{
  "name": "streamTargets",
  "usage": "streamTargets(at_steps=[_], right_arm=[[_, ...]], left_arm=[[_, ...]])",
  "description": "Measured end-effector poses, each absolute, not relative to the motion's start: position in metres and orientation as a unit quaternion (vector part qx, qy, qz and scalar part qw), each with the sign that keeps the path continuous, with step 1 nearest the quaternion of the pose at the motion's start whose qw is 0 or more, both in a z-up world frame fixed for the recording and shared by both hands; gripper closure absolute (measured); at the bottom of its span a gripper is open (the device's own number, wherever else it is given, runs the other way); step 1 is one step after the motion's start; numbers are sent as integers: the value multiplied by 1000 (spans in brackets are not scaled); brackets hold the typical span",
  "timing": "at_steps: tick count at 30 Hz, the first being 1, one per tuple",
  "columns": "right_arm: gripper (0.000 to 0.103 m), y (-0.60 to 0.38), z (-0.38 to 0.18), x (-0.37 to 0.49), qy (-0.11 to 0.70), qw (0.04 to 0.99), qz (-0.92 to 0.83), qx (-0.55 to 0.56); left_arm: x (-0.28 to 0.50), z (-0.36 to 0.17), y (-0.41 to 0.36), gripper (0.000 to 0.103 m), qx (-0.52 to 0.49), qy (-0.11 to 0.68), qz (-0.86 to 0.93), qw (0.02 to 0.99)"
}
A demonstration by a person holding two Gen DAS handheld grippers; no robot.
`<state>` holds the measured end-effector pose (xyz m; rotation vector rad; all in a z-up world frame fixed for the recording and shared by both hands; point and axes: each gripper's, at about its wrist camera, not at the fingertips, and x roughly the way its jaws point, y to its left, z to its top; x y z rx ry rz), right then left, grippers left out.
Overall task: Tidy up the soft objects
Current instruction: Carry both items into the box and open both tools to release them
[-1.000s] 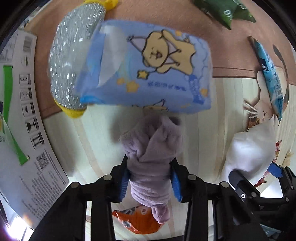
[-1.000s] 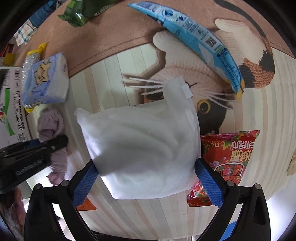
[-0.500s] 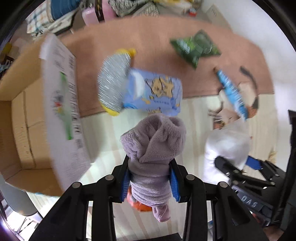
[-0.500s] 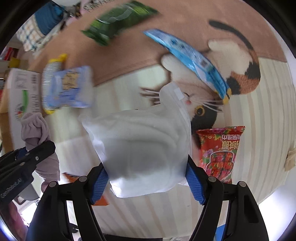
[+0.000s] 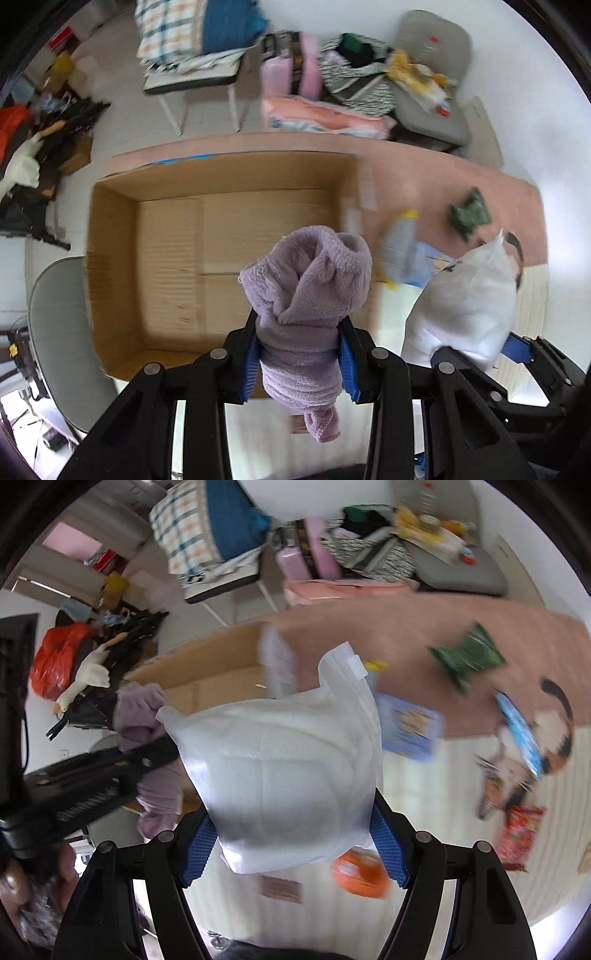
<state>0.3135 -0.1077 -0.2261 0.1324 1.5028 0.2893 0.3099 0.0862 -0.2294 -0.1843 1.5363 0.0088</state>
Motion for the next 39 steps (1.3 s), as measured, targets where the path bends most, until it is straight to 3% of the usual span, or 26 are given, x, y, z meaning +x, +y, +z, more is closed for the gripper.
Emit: streamTargets(at_steps=[9,16,25,28,32,34,36,39], right_arm=[[26,31,-285,374,711,695,104,31],[26,57,-358,399,735,674,76,11],[23,59,-402,406,751,658,57,-7],[17,59,-397,403,754,655,57,-12],[8,57,-370,400,743,667,61,-11],[4,55,-354,395,735,675,60,-17],[0,54,-339,388,728,683,61,-21],[0,55,-318,369,716,694,63,-37]], left_arm=[[367,-314,169,70,-124,742,0,658],[396,-379,181,69,-139,777,-45,612],[407,-404,171,66,-130,788,-54,600],[405,-392,172,54,-135,783,-55,604],[403,-367,177,18,-123,764,-51,632],[398,-351,180,14,-112,754,-45,646],[387,-333,184,3,-107,741,-39,662],[368,-311,190,2,-97,723,-26,684]])
